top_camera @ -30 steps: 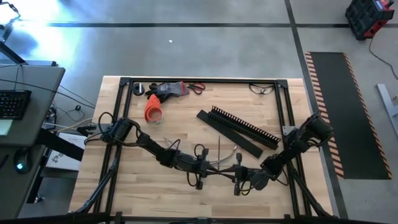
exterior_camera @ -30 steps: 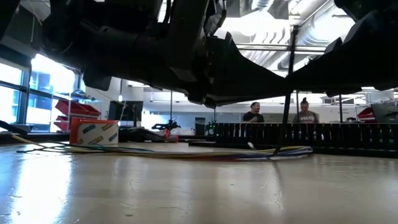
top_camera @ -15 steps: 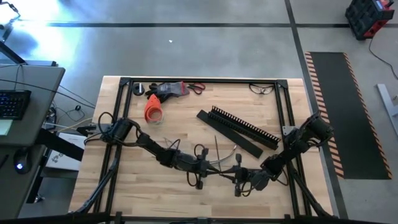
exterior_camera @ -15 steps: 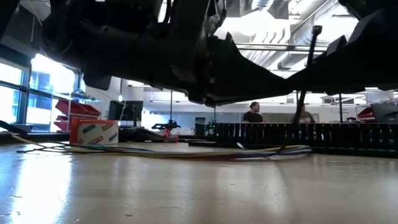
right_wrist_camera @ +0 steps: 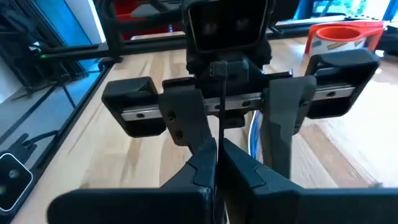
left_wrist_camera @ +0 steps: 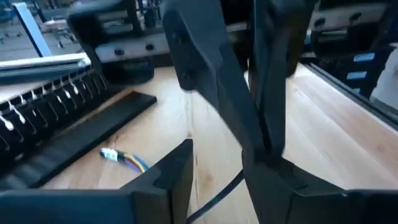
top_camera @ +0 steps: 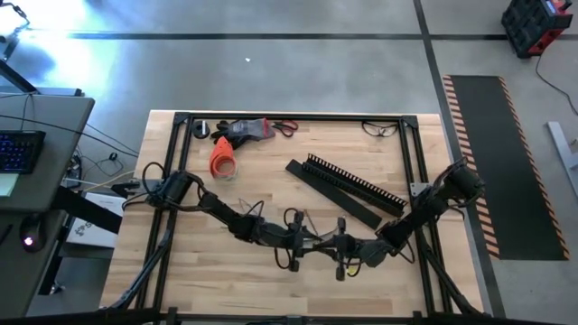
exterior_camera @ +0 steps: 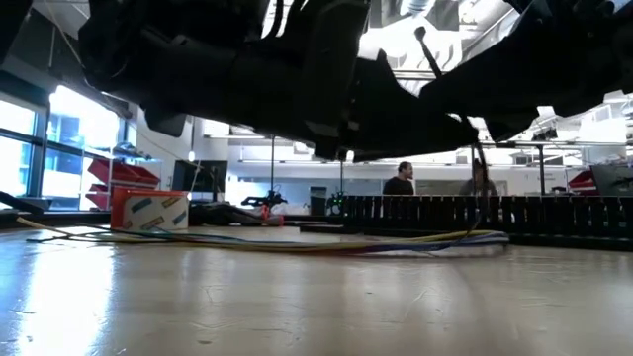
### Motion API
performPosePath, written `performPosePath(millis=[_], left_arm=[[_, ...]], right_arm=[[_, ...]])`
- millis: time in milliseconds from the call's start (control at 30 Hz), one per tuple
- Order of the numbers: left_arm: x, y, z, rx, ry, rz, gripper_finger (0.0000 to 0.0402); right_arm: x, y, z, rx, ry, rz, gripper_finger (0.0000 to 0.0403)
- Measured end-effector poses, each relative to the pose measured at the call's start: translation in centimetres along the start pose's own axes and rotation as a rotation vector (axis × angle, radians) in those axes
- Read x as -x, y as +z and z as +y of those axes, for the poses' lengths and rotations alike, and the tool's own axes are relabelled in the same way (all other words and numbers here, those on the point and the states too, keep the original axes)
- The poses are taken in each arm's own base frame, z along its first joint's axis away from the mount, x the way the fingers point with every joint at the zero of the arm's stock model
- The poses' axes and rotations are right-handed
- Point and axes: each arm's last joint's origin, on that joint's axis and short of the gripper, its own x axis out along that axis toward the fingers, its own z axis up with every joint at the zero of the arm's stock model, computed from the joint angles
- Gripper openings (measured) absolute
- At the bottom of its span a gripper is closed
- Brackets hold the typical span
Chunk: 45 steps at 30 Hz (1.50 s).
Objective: Ziptie cables
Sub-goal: Wrap the colored cables with the black zip tie
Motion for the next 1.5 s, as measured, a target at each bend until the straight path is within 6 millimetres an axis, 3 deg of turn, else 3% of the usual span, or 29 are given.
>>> performPosePath(millis=[300,533,867,1500], left_arm=[[0.1,-0.9,-0.2,-0.011,0.005,0.092,0.0084],[0.9,0.6,0.0,-0.066,0.041,0.149,0.0127],[0.9,2.7,-0.2,0.009,-0.016,-0.028,0.0165],[-0.4,2.9,0.9,0.04,-0.029,-0.051,0.008]], right_arm=[[0.0,0.0,-0.2,0.029,-0.063,-0.013,0.0],[0.7,-0.7,0.3,0.024,-0.09,0.013,0.0],[0.7,-1.1,0.3,0.026,-0.077,0.046,0.0],[0.4,-1.1,-0.2,0.034,-0.083,0.064,0.0]])
